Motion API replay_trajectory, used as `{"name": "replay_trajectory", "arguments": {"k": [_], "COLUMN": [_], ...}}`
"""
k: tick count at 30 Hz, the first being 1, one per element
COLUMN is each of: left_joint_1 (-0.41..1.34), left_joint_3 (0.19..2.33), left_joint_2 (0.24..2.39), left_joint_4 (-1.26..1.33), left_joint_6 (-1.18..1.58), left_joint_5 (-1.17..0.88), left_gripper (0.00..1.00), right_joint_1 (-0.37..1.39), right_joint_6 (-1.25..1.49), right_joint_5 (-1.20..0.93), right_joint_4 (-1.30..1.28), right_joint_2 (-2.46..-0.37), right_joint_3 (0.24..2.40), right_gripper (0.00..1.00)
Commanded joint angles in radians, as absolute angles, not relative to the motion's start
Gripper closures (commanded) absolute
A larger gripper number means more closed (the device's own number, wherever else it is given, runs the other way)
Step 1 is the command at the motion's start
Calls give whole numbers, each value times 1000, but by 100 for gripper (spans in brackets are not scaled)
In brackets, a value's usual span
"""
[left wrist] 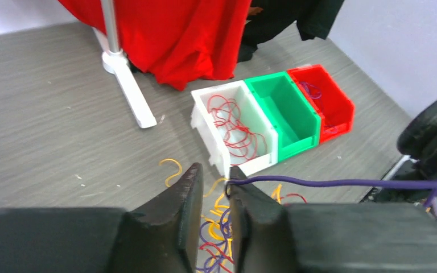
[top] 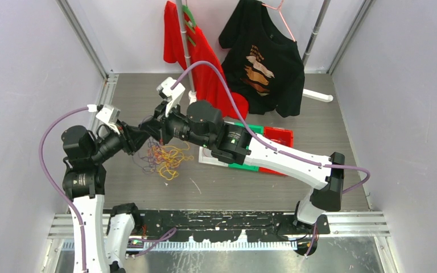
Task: Untangle the cables
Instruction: Untie the cable.
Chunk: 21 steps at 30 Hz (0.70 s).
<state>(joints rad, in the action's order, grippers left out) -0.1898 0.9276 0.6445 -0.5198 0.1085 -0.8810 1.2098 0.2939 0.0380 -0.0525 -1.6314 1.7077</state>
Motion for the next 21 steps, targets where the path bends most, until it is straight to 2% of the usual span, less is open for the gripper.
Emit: {"name": "replay_trajectory", "arguments": {"k": [1,3,5,21], "left_joint_1": [-187,-188,-187,-187], "left_joint_3": [960,978,1007,1360], "left_joint_2": [650,642,628,673], "left_joint_4": [-422,-421,-416,-487], "left_joint_6": [202,209,194,176], "left_joint_5": [-827,-803,-779,-825], "left_gripper": [85,96,100,100], "right_joint_1": [1215,1215,1215,1215], "right_joint_6": [308,285,260,79], "right_joint_5": [46,73,111,428], "right_joint_4": [27,33,53,274], "right_joint_2": [-1569,-1549,-1522,-1479], "right_joint_3": [1684,1656,1618,1359], "right_gripper": [99,99,99,94]}}
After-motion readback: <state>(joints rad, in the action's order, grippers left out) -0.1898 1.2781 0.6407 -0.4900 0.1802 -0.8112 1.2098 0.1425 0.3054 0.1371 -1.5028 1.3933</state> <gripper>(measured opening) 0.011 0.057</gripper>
